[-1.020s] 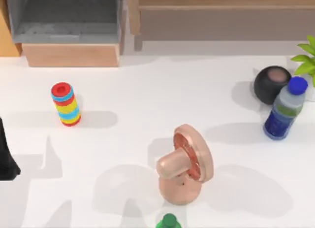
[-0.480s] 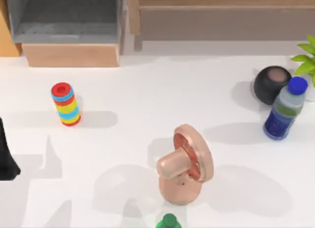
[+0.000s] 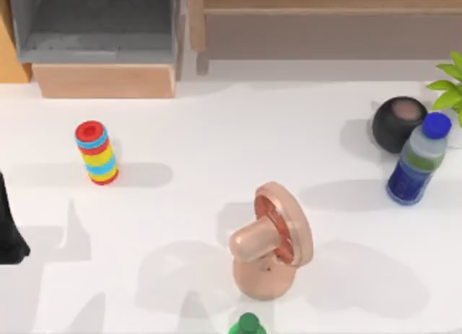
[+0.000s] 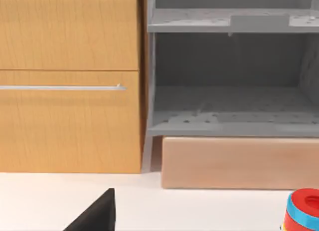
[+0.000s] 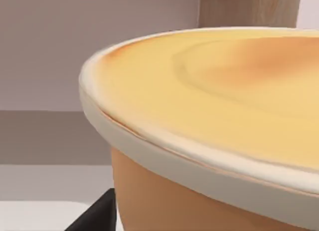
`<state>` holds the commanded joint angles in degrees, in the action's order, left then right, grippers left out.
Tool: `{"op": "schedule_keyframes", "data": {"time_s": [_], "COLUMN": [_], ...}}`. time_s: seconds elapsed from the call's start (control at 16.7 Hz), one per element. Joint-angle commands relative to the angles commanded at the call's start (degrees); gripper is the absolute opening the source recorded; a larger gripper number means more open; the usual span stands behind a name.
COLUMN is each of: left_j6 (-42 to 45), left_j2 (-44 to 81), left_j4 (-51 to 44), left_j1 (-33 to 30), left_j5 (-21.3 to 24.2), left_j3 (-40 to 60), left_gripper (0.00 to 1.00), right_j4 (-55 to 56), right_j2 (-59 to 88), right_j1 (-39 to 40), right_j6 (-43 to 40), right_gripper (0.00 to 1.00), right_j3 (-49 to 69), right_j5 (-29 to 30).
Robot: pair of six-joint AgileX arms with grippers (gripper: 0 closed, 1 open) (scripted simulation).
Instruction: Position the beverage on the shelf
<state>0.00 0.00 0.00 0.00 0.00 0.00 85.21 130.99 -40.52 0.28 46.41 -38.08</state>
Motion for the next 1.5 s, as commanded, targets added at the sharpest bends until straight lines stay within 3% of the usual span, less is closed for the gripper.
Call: {"op": "schedule_keyframes", "data": {"time_s": [0.72, 1.5], "left_j6": [0.0, 0.0], "left_j2": [0.0, 0.0], "left_j4": [0.0, 0.0], "left_j1": [0.0, 0.0], "left_j5": [0.0, 0.0], "left_j3": [0.0, 0.0], "left_gripper": [1.00, 1.00], "right_j4": [0.0, -1.3], "right_j2": [0.0, -1.6], "right_j1": [0.0, -0.1], "right_j6": [0.0, 0.1], "right_gripper": [0.02, 0.00], "right_j3": [0.0, -0.3], "right_j5": [0.0, 0.0]}}
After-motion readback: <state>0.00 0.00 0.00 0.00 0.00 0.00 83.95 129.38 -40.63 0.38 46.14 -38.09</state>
